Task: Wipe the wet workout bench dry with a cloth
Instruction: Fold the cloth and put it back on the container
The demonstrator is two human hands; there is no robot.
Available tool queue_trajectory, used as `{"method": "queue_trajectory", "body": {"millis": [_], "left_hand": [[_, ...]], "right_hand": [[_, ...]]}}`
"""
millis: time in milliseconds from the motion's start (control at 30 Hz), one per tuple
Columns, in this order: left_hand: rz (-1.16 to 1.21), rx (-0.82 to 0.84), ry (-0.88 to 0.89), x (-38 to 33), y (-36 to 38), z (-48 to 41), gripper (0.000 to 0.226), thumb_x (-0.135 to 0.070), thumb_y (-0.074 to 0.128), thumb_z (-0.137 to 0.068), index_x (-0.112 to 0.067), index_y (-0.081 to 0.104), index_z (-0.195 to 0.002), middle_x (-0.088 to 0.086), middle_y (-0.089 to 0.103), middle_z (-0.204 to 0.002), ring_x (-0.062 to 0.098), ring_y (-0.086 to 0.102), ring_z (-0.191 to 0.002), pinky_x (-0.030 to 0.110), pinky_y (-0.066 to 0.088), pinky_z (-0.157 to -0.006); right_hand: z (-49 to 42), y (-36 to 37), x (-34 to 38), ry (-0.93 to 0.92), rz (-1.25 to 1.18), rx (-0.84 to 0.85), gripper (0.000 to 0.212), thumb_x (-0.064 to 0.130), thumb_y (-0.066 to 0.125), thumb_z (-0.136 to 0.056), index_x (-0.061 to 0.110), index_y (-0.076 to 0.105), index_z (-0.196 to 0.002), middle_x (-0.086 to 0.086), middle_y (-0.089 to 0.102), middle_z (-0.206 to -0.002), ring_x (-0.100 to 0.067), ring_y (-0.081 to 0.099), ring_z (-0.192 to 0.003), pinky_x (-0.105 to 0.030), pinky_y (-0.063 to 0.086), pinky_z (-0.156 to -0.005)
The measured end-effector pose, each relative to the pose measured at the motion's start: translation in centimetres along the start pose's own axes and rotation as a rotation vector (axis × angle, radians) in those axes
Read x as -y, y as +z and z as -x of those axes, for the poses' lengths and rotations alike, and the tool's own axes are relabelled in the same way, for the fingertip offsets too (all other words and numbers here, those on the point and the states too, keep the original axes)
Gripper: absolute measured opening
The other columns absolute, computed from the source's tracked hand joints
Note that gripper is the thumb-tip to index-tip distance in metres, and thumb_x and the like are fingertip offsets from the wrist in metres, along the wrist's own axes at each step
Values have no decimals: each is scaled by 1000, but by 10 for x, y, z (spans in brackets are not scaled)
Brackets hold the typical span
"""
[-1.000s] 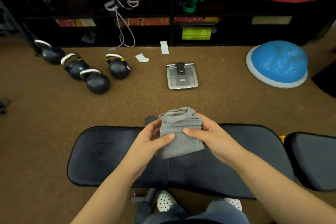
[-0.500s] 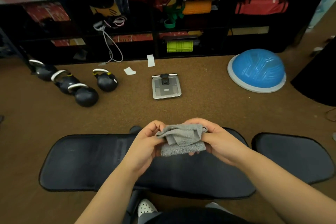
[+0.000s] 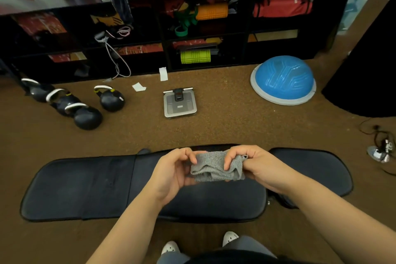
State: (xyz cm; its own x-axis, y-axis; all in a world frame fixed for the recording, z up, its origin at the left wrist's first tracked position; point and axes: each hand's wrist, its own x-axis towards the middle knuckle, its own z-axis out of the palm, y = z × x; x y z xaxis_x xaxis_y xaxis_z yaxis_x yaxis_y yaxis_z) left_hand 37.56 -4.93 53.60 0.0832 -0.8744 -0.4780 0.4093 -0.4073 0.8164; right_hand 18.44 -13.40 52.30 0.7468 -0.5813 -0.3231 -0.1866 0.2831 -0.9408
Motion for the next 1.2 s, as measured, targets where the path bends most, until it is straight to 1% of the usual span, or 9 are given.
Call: {"method": "queue_trajectory", "body": {"millis": [100,300,400,500,633,800,933,1067,1200], "left_hand": [[-175,-7,-13,3,8,5,26,-34,61,-84,-11,49,-86,13,68,-112,27,66,-95,41,58,-72],[-364,9,-93,6,13,13,64,-26,80,-60,-16,50,-115,10,67,-112,23,70,-95,35,58,-72],[-388,79,-102,14,6,21,63,-17,82,-61,-15,50,-116,11,68,-111,23,70,-94,33,58,-72],[-442,115,-95,26,-7,31,55,-7,81,-69,-16,51,-115,11,68,-111,23,70,-96,36,58,-75],[-487,172,-100,47,-22,46,55,-1,79,-71,-15,50,-115,10,66,-112,22,68,-98,36,59,-77],[-631,281,-86,77,-27,51,57,0,79,-72,-20,49,-116,2,63,-117,18,68,-99,41,57,-84],[-755,388,-36,101,-9,53,54,-4,79,-74,-24,48,-114,-3,62,-119,16,69,-96,34,57,-84],[-830,468,-4,131,16,50,53,-11,77,-78,-25,47,-118,-4,58,-123,13,67,-98,25,56,-80],[-943,487,11,169,50,39,47,-21,72,-84,-29,45,-121,-8,50,-132,6,54,-116,25,48,-95]], "right_hand": [[20,-1,0,-43,-55,29,32,1,45,-80,17,72,-76,-20,61,-108,-26,58,-98,-31,46,-83],[49,12,-18,-117,-111,-51,36,39,56,-76,9,74,-89,-6,63,-110,-16,60,-102,-22,47,-84],[63,31,-35,-121,-25,-176,23,30,59,-85,21,72,-102,-3,64,-116,-18,60,-109,-32,48,-93],[78,56,-56,-112,-60,-327,38,21,69,-79,31,62,-115,-4,62,-116,-21,60,-110,-35,50,-95],[95,93,-88,-31,-96,-472,44,15,75,-73,25,60,-113,-10,61,-115,-30,60,-108,-48,50,-95],[117,125,-111,108,0,-537,29,3,71,-79,18,64,-103,-9,67,-98,-19,64,-86,-31,54,-75],[139,131,-131,183,-47,-622,24,22,76,-78,19,67,-100,-1,70,-89,-12,66,-82,-28,54,-76],[163,117,-162,248,-99,-696,25,18,75,-79,19,67,-101,-2,70,-89,-14,66,-82,-29,54,-74],[187,90,-204,310,-175,-824,25,14,73,-81,17,65,-105,-4,69,-91,-12,63,-79,-25,53,-70]]}}
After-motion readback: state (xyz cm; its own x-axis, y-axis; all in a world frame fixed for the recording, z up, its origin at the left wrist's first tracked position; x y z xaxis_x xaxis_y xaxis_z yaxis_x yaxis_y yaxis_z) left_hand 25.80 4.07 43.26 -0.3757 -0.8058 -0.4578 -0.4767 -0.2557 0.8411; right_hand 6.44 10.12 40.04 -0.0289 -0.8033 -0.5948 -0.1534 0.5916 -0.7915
